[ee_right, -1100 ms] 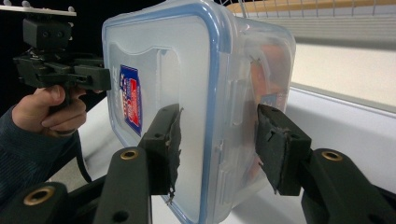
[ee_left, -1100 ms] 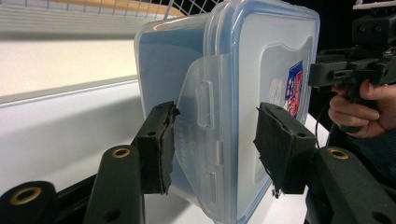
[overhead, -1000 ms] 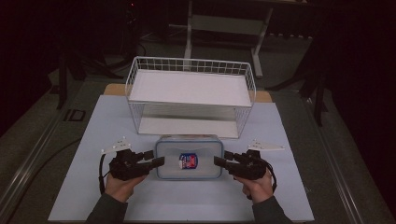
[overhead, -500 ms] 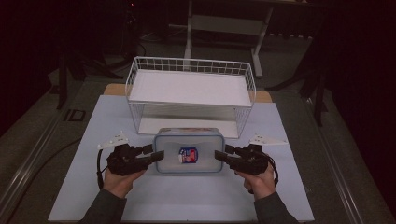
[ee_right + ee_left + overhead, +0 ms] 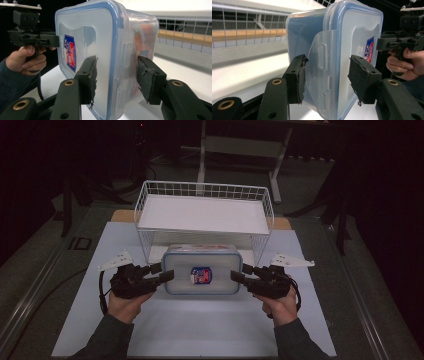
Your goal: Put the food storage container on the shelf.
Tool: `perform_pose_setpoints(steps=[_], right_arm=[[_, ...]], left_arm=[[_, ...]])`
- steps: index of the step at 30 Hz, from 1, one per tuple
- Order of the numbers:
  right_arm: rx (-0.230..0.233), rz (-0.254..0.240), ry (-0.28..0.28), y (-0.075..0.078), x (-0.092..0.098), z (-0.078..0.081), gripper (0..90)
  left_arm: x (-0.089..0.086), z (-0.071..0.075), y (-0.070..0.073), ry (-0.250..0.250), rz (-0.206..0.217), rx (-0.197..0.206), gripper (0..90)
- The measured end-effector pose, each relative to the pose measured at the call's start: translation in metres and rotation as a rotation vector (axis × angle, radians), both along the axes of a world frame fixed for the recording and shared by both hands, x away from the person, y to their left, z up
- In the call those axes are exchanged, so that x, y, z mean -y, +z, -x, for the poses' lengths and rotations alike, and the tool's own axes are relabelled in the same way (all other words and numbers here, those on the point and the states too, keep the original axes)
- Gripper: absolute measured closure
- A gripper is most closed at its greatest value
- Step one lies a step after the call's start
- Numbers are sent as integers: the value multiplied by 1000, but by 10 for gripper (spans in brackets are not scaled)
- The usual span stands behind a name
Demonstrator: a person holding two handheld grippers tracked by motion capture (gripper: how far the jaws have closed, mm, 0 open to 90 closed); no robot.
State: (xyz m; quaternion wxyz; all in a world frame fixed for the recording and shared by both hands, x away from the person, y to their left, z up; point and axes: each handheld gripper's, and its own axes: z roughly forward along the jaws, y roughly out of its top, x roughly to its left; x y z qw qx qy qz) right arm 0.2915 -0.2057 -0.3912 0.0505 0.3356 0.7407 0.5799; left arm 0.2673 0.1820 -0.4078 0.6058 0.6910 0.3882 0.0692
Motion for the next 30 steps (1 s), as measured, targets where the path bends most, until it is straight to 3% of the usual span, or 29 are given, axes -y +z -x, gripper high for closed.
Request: perform_pose_setpoints(steps=[16, 30], right_arm=[[82, 1, 4, 30, -2, -11, 518], [117, -29, 1, 47, -1, -23, 518]], left_arm=[[-2, -9, 24, 24, 36, 49, 487], [-1, -23, 52, 31, 22, 106, 488]])
